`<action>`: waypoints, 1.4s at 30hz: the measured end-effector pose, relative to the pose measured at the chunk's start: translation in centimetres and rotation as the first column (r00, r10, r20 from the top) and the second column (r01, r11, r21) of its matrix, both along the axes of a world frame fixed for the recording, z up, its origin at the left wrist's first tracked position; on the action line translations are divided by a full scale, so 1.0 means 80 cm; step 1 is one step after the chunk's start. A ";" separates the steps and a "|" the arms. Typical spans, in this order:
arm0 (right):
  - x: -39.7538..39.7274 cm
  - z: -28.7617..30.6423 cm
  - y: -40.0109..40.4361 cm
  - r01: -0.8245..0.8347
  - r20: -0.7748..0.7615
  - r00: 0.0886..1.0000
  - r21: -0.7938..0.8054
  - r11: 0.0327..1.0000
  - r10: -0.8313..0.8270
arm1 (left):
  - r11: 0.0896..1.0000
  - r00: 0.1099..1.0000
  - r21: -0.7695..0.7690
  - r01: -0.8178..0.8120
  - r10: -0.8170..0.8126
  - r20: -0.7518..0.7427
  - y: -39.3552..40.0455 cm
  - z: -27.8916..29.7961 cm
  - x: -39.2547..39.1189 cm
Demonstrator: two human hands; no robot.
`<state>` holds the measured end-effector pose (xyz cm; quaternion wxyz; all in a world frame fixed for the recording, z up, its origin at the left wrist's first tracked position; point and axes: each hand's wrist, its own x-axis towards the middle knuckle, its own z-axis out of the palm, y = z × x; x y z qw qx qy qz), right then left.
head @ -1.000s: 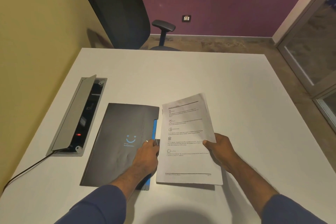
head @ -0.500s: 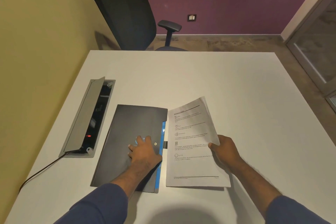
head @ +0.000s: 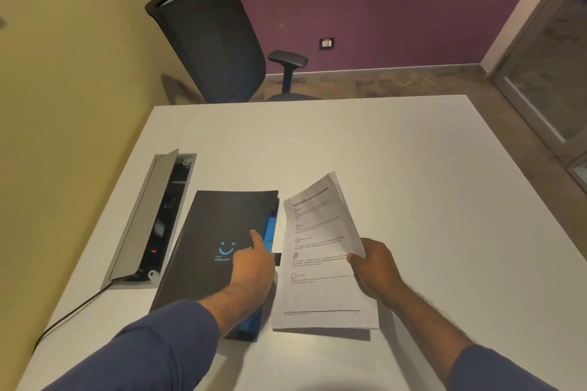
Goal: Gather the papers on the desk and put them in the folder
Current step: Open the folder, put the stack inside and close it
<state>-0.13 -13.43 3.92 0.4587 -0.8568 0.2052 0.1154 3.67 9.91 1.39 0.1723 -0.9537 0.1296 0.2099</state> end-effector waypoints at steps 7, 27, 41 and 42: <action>0.001 0.020 -0.004 -0.047 0.038 0.998 0.138 0.989 0.042 | 0.955 0.976 -0.216 -0.204 0.216 0.034 0.007 0.035 0.005; 0.056 0.183 -0.128 0.003 0.066 0.997 0.417 0.909 -0.033 | 0.755 0.981 -0.644 -0.123 0.189 0.034 -0.030 0.115 0.033; 0.105 0.213 -0.051 -0.048 0.015 0.999 0.067 0.997 0.047 | 0.672 0.989 -0.734 -0.096 0.149 0.006 -0.055 0.120 0.017; 0.106 0.211 -0.043 -0.046 0.025 0.999 0.035 0.998 0.045 | 0.669 0.987 -0.736 -0.102 0.161 0.009 -0.055 0.120 0.016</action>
